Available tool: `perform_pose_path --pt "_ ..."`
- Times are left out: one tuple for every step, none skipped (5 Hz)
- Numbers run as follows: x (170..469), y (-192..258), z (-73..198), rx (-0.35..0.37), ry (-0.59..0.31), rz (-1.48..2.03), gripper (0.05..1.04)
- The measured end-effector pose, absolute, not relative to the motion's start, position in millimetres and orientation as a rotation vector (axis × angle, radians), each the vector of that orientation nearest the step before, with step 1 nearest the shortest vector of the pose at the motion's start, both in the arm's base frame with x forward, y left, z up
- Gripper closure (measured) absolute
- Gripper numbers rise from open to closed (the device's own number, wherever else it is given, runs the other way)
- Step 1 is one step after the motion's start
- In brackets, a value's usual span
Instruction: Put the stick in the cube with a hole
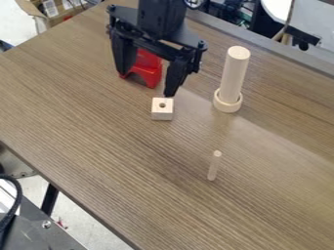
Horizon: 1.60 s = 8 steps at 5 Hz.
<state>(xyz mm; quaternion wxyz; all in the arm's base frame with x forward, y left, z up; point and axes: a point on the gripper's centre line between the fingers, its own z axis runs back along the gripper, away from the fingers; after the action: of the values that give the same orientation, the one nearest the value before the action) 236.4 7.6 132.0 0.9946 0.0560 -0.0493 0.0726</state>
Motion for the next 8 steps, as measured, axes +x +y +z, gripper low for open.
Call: perform_pose_path --pt "233 7 126 0.111 -0.075 0.147 0.083" --pt "199 -16 126 0.066 -0.096 0.129 0.083" --pt "181 -40 132 0.052 -0.124 0.12 0.083" --pt "171 -64 130 0.037 -0.126 0.098 0.083" --pt "182 -76 102 0.045 -0.08 0.083 0.083" --pt "199 -80 78 0.076 -0.045 0.053 0.083" --pt "220 -74 59 0.055 -0.023 0.076 0.083" --pt "230 -70 51 0.0 -0.038 0.106 0.083"
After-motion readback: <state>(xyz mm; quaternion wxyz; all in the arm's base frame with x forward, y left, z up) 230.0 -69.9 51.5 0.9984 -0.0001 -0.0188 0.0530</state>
